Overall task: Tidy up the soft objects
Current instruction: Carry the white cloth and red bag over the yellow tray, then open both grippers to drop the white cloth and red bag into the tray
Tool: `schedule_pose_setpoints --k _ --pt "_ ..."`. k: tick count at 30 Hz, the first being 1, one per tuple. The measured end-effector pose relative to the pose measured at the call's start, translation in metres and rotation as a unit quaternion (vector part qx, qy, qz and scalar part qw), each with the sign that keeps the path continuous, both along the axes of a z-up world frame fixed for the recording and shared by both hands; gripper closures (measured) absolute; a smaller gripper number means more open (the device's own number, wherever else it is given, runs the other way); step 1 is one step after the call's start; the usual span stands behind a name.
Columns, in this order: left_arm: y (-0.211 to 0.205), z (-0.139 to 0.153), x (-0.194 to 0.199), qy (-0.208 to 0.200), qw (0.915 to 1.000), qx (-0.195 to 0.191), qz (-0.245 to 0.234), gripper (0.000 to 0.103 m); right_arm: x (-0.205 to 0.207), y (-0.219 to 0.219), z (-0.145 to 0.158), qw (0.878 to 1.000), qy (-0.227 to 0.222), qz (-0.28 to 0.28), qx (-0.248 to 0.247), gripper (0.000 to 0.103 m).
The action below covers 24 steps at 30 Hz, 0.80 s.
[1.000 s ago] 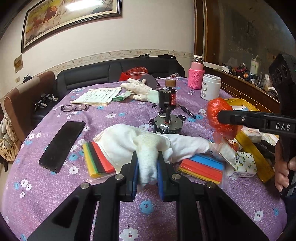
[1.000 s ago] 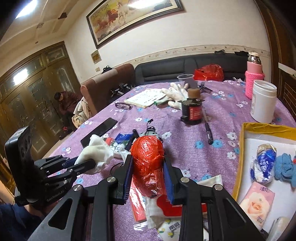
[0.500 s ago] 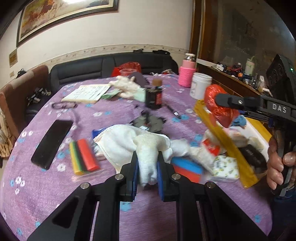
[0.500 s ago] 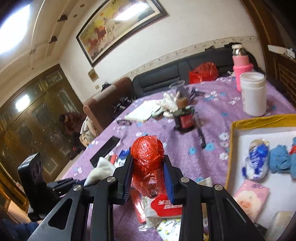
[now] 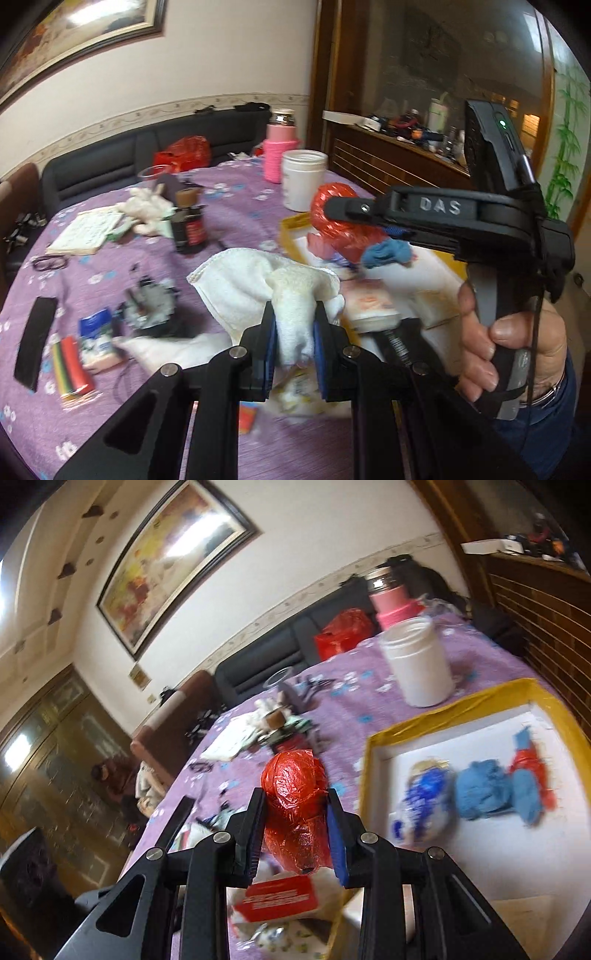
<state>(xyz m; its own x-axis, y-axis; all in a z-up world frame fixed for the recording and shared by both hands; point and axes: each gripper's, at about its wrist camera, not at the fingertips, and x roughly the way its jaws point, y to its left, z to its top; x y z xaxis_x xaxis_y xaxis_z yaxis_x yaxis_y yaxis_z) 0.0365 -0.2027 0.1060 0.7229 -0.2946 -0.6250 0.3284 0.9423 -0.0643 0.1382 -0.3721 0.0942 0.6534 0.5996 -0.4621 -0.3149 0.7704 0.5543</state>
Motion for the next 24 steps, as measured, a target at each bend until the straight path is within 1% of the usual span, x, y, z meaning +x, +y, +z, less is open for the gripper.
schedule_pose_setpoints --k 5,10,12,16,18,21,24 --pt "-0.038 0.000 0.011 0.010 0.9994 -0.001 -0.034 0.086 0.003 -0.042 0.002 0.998 0.010 -0.064 0.012 0.070" --pt "-0.079 -0.006 0.025 0.040 0.9963 -0.022 -0.073 0.086 -0.001 -0.091 0.002 0.991 0.019 -0.131 0.012 0.070" --pt "-0.097 -0.012 0.029 0.047 0.9949 -0.018 -0.087 0.086 -0.002 -0.107 -0.001 0.988 0.026 -0.155 0.007 0.070" --pt "-0.119 -0.027 0.038 0.063 0.9922 -0.019 -0.106 0.086 -0.002 -0.124 -0.011 0.980 0.055 -0.188 -0.015 0.070" --pt "-0.126 -0.037 0.043 0.074 0.9904 -0.022 -0.115 0.086 0.002 -0.127 -0.018 0.974 0.076 -0.207 -0.050 0.070" --pt "-0.132 -0.047 0.044 0.087 0.9883 -0.020 -0.124 0.086 0.013 -0.130 -0.026 0.972 0.096 -0.206 -0.056 0.070" --pt "-0.133 -0.053 0.045 0.091 0.9875 -0.021 -0.127 0.086 0.014 -0.125 -0.024 0.971 0.094 -0.208 -0.076 0.070"
